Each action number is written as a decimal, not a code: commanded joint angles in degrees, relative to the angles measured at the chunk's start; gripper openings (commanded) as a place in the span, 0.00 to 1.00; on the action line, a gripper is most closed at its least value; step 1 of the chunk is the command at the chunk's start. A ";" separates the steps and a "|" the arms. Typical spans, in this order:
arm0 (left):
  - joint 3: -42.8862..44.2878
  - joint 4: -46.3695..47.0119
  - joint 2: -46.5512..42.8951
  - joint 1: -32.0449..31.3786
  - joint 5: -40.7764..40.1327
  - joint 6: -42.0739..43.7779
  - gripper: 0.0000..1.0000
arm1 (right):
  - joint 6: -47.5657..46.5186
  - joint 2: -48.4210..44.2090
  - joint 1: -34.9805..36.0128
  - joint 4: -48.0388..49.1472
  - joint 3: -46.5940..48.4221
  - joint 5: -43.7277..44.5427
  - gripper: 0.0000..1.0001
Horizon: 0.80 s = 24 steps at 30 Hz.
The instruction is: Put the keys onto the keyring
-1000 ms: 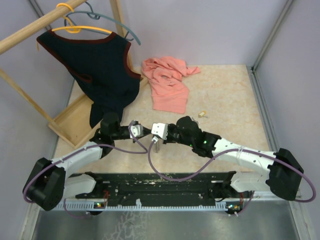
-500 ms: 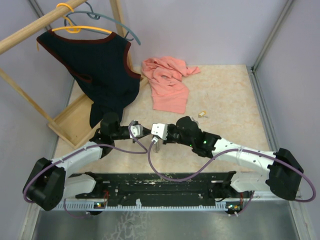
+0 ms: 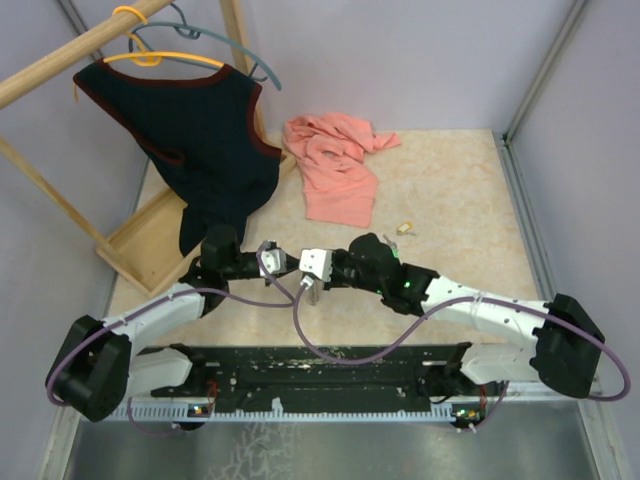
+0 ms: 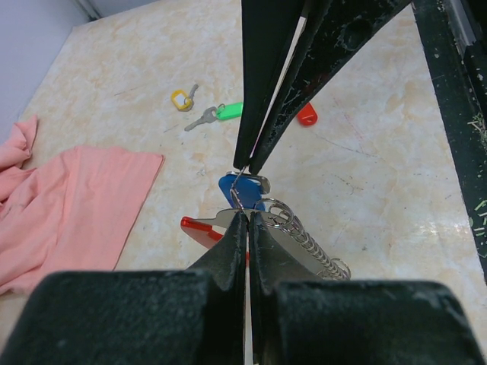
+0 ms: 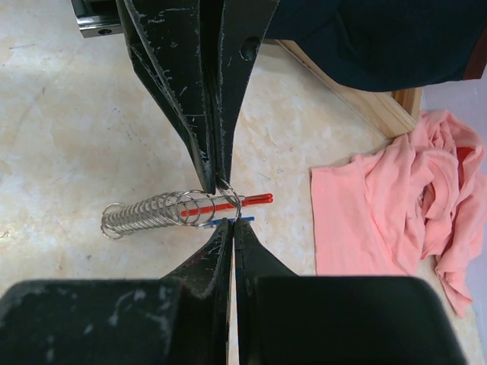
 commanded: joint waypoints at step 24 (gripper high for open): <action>-0.56 -1.03 -2.84 -1.44 2.89 7.11 0.00 | -5.51 2.78 0.49 -12.90 10.65 -7.60 0.00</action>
